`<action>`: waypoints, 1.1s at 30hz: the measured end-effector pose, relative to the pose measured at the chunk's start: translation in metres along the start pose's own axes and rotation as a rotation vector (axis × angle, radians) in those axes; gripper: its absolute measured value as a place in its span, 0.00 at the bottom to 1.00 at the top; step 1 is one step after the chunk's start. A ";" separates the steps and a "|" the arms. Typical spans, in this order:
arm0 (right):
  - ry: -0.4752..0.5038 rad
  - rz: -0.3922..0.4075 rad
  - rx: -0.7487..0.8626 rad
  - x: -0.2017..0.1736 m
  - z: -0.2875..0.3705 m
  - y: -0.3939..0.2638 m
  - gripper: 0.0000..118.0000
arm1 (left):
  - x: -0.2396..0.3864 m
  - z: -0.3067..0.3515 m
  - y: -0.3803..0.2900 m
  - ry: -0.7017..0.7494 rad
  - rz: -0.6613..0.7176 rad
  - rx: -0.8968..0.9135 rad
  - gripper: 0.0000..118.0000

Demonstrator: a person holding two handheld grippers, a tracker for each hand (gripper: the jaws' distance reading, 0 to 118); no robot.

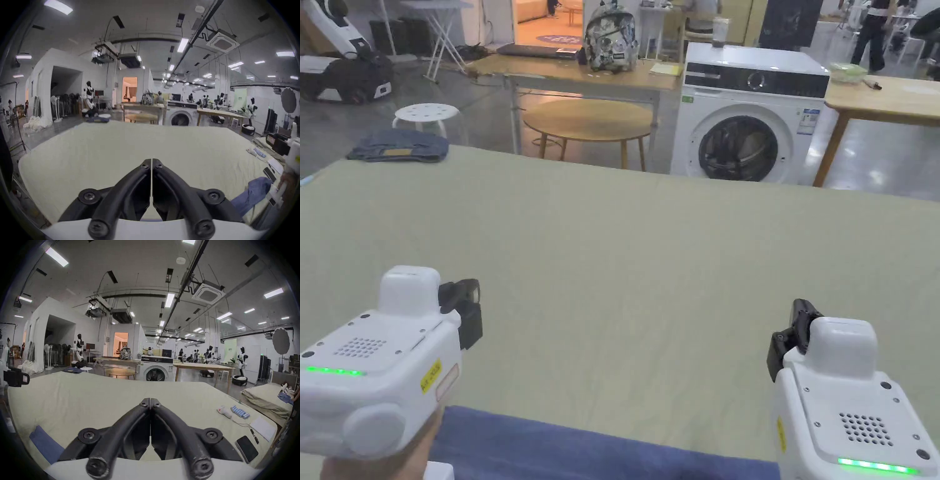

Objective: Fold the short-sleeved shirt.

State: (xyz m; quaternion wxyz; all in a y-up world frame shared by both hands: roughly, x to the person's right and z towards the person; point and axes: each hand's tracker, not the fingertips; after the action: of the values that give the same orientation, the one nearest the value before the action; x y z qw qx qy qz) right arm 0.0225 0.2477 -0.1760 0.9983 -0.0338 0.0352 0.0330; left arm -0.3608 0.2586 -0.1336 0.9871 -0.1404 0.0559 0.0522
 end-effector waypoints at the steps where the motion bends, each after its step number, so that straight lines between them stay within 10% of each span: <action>1: 0.007 0.003 -0.009 -0.001 -0.001 -0.001 0.00 | -0.009 -0.001 -0.003 -0.019 0.022 -0.041 0.00; 12: 0.074 0.037 -0.113 -0.013 -0.016 -0.022 0.00 | -0.123 -0.030 -0.054 -0.261 0.336 -0.562 0.00; 20: 0.103 0.073 -0.167 -0.019 -0.020 -0.034 0.00 | -0.149 -0.043 -0.084 -0.397 0.521 -0.753 0.46; 30: 0.099 0.086 -0.221 -0.013 -0.023 -0.047 0.00 | -0.161 -0.116 -0.159 -0.636 0.854 -0.837 0.45; 33: 0.096 0.084 -0.231 -0.011 -0.024 -0.050 0.00 | -0.140 -0.084 -0.146 -0.622 0.833 -0.805 0.24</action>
State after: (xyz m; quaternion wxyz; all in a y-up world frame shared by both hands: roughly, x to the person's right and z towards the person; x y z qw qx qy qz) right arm 0.0137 0.1960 -0.1956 0.9827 -0.1484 0.0802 0.0769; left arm -0.4897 0.0831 -0.1568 0.7248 -0.4435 -0.2065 0.4851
